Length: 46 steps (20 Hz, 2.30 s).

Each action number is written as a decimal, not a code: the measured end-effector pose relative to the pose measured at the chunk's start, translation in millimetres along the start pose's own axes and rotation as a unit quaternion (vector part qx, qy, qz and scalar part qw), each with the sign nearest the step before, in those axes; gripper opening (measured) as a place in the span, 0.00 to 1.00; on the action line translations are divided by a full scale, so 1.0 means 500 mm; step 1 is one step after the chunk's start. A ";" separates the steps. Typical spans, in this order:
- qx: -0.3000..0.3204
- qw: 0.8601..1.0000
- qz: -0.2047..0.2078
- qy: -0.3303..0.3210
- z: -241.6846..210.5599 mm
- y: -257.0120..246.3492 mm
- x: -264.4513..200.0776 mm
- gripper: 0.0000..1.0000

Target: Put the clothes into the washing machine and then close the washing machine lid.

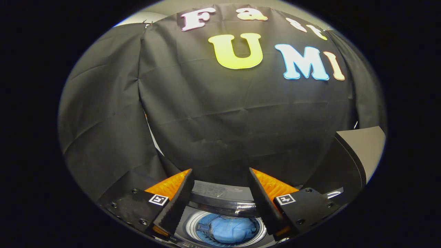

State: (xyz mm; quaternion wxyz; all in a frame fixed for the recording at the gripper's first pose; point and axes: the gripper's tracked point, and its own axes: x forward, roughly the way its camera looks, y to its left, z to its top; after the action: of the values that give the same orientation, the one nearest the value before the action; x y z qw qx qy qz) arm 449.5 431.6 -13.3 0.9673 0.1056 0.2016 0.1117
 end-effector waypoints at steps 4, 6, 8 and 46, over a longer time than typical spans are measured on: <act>0.000 1.000 0.004 -0.007 -0.023 0.012 -0.028 0.97; 0.002 1.000 0.008 -0.012 -0.034 0.018 -0.041 0.97; 0.005 1.000 0.014 -0.020 -0.041 0.022 -0.051 0.97; -0.057 0.976 -0.083 -0.192 -0.114 -0.689 -0.947 0.97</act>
State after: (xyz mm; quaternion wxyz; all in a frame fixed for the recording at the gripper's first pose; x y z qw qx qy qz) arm 62.7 -10.0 23.1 0.9983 0.0525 0.0134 0.0197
